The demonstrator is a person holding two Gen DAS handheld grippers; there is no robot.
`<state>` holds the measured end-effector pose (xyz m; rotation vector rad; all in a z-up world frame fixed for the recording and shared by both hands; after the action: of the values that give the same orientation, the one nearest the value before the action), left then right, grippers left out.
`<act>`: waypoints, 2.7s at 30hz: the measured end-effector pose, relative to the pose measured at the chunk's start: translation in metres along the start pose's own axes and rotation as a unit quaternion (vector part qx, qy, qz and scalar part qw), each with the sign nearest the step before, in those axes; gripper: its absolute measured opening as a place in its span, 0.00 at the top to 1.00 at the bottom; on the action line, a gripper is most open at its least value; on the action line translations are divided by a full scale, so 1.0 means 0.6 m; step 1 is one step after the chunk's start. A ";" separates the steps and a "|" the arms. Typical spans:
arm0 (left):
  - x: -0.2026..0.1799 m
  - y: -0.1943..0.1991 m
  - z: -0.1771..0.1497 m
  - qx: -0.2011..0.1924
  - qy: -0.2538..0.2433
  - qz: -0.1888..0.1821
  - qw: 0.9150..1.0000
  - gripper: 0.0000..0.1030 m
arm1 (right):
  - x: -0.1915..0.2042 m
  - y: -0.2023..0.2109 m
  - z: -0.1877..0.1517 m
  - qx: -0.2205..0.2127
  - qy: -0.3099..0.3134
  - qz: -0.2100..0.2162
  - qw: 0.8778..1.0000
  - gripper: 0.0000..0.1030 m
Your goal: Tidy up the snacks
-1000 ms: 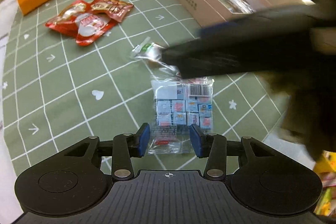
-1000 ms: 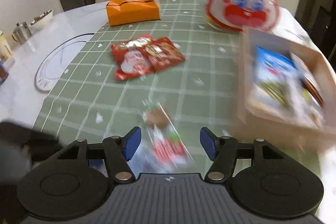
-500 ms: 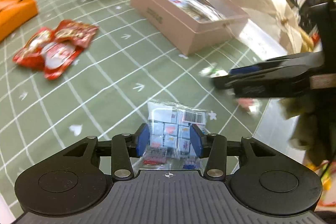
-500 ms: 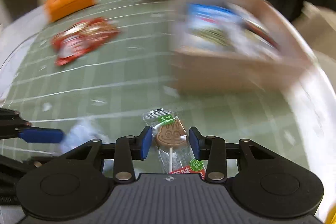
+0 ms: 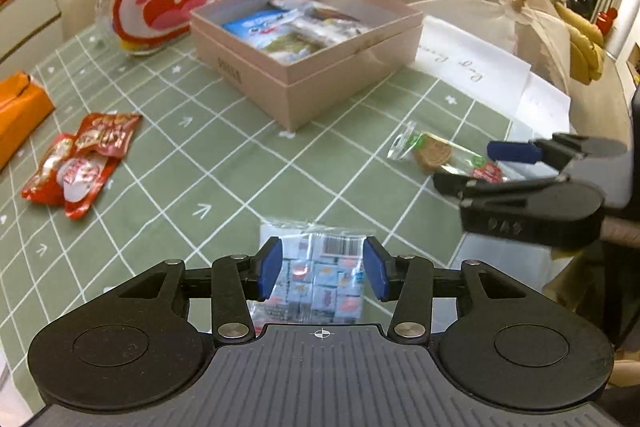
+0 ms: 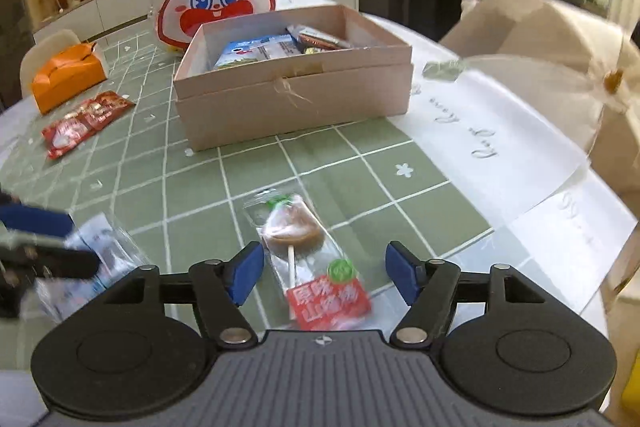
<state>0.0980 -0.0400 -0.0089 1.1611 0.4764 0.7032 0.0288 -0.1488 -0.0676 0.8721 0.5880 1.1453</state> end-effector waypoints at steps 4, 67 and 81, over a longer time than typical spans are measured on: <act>-0.013 0.007 -0.016 0.013 -0.052 0.006 0.999 0.52 | -0.009 0.002 -0.002 -0.013 -0.020 -0.011 1.000 0.18; -0.056 -0.007 -0.032 -0.003 -0.087 -0.060 0.994 0.42 | -0.025 -0.010 0.000 -0.003 -0.034 -0.022 0.999 0.00; -0.070 -0.024 -0.045 -0.004 -0.081 -0.062 0.995 0.34 | -0.025 -0.010 0.003 -0.004 -0.031 -0.018 0.999 0.00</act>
<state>0.0545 -0.0554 -0.0321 1.1602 0.4055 0.4989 0.0286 -0.1644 -0.0724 0.8845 0.5465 1.0829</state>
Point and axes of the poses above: each gripper's, at about its wrist camera, not at the fingertips, and y roughly against the way its jaws point, x to its left, z to its top, the point moved 9 cm from there along -y, roughly the way its jaws point, and after that the axes turned 14 degrees about x, right-handed, at the moved point
